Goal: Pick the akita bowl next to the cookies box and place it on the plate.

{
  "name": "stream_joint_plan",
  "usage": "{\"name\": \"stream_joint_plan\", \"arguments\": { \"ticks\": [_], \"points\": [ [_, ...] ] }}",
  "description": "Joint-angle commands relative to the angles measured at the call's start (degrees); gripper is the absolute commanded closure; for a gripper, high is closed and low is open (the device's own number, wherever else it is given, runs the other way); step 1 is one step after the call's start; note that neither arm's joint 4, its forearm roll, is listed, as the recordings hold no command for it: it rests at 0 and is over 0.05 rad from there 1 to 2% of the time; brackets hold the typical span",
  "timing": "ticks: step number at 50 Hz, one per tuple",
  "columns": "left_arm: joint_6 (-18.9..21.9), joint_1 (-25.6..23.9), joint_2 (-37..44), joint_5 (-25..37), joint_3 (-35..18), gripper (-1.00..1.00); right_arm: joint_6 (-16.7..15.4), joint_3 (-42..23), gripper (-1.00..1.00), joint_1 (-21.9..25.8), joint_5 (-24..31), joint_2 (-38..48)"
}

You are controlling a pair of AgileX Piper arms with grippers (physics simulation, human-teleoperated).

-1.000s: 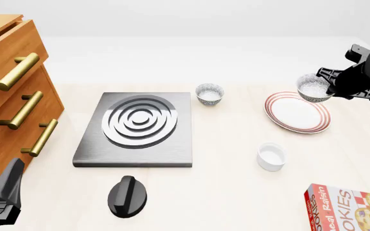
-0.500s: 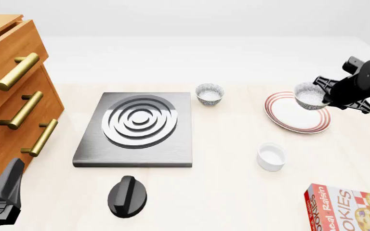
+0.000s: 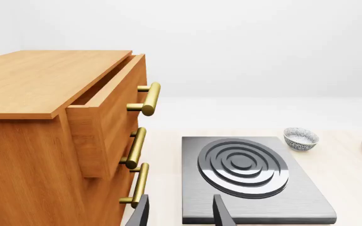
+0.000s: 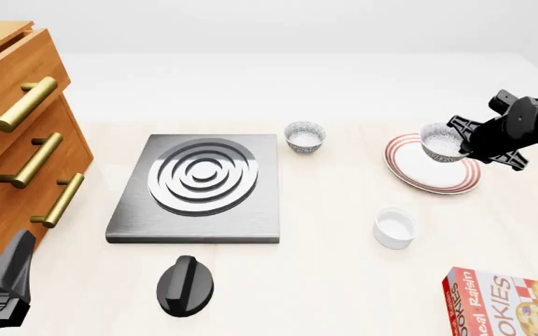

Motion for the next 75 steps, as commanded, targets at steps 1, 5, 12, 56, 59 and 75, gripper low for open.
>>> {"name": "stream_joint_plan", "arguments": {
  "ticks": [1, 5, 12, 56, 59, 75],
  "points": [
    [0.00, 0.00, 0.00, 0.00, 0.00, -1.00, 0.92, -0.64, 1.00, 0.27, -1.11, 0.89],
    [0.00, 0.00, 0.00, 0.00, 0.00, -1.00, 0.70, -0.44, 1.00, 0.18, -1.68, 1.22],
    [0.00, 0.00, 0.00, 0.00, 0.00, -1.00, 0.82, -0.63, 1.00, 0.39, -1.69, 1.42],
    [0.00, 0.00, 0.00, 0.00, 0.00, -1.00, -0.06, -0.38, 1.00, -0.18, -5.23, 5.04],
    [0.00, 0.00, 0.00, 0.00, 0.00, -1.00, 0.02, -0.45, 1.00, -0.07, -5.45, 5.36],
    [0.00, 0.00, 0.00, 0.00, 0.00, -1.00, 0.06, -1.79, 1.00, 0.12, -5.69, 7.13]
  ]
}}
